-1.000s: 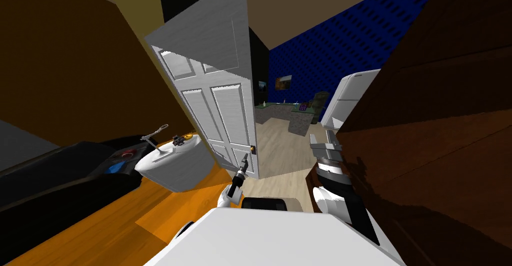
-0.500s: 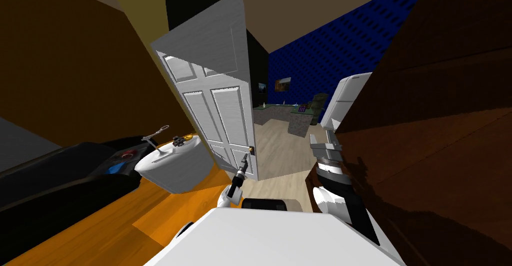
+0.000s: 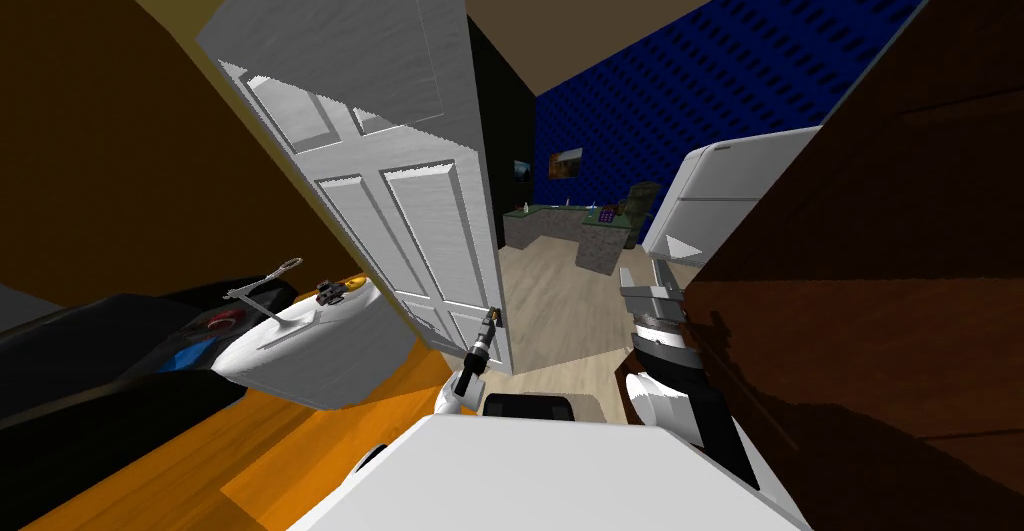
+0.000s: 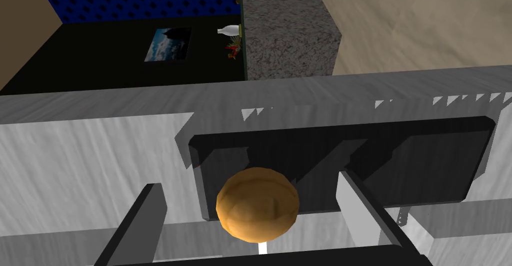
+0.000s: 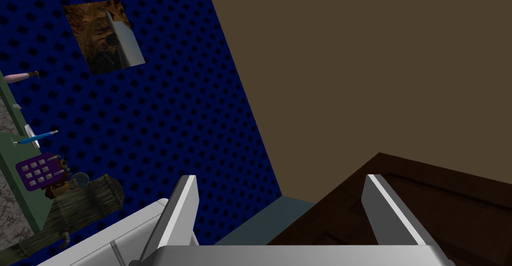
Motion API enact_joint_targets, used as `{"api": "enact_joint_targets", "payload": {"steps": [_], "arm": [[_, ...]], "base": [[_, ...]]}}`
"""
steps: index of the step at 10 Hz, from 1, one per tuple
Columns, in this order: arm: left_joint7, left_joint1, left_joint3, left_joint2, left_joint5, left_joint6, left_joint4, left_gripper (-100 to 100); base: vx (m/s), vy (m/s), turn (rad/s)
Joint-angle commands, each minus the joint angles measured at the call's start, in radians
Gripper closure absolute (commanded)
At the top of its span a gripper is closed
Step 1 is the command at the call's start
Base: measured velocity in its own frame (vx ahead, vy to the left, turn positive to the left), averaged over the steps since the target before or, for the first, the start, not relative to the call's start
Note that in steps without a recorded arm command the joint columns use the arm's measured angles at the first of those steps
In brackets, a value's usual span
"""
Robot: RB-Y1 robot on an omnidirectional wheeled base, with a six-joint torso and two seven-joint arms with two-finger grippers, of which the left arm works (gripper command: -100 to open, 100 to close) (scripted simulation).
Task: Push the door open
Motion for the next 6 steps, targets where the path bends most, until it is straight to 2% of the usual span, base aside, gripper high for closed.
{"api": "enact_joint_targets", "payload": {"steps": [1,2,6], "arm": [[0.0,0.0,0.0,0.0,0.0,0.0,0.0,-100],[0.0,0.0,0.0,0.0,0.0,0.0,0.0,100],[0.0,0.0,0.0,0.0,0.0,0.0,0.0,100]], "base": [[0.079,-0.031,0.017],[-0.016,0.004,-0.012],[-0.017,0.007,-0.004]]}}
